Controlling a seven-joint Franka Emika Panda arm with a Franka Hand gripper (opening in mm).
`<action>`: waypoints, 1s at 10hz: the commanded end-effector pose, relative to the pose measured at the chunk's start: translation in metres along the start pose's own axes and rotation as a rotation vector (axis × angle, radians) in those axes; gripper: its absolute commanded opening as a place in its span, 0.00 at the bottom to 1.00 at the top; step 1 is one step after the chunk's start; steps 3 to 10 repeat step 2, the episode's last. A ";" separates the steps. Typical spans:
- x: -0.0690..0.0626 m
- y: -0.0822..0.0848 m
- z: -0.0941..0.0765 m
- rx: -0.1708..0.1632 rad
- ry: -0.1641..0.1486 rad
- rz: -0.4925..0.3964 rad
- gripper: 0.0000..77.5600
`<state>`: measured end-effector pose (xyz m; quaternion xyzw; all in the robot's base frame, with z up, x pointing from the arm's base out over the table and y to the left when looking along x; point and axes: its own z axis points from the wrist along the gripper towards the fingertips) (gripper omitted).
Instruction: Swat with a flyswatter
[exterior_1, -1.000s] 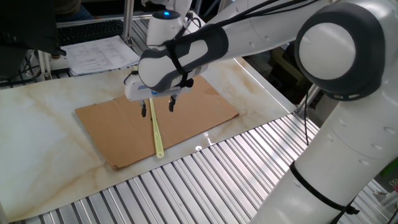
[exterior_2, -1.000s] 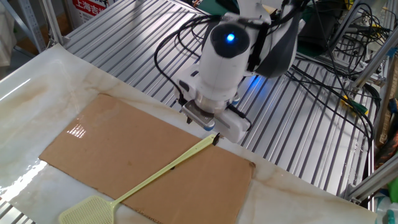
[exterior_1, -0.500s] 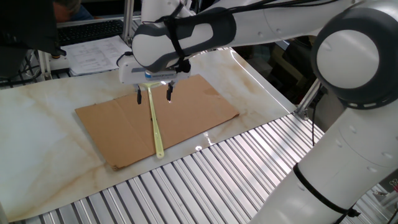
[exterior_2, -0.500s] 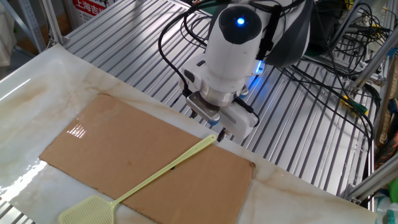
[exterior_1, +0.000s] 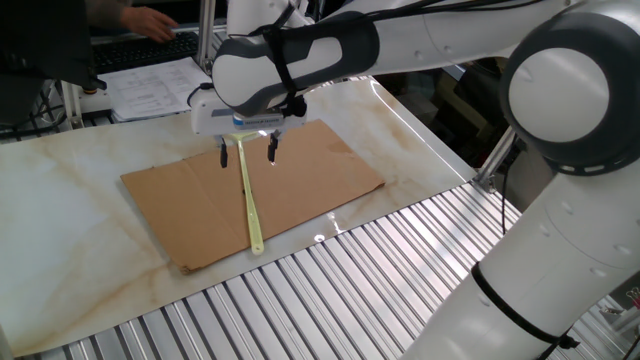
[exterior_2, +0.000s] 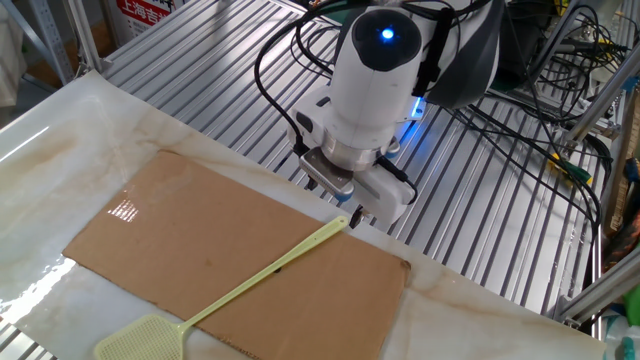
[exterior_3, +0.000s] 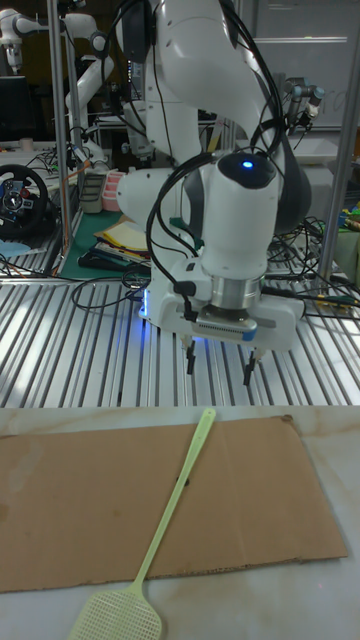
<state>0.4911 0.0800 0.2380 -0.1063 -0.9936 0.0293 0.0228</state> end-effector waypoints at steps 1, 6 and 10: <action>-0.001 0.001 -0.003 -0.006 -0.004 0.011 1.00; -0.001 0.001 -0.003 -0.006 -0.004 0.011 1.00; -0.001 0.001 -0.003 -0.006 -0.004 0.011 1.00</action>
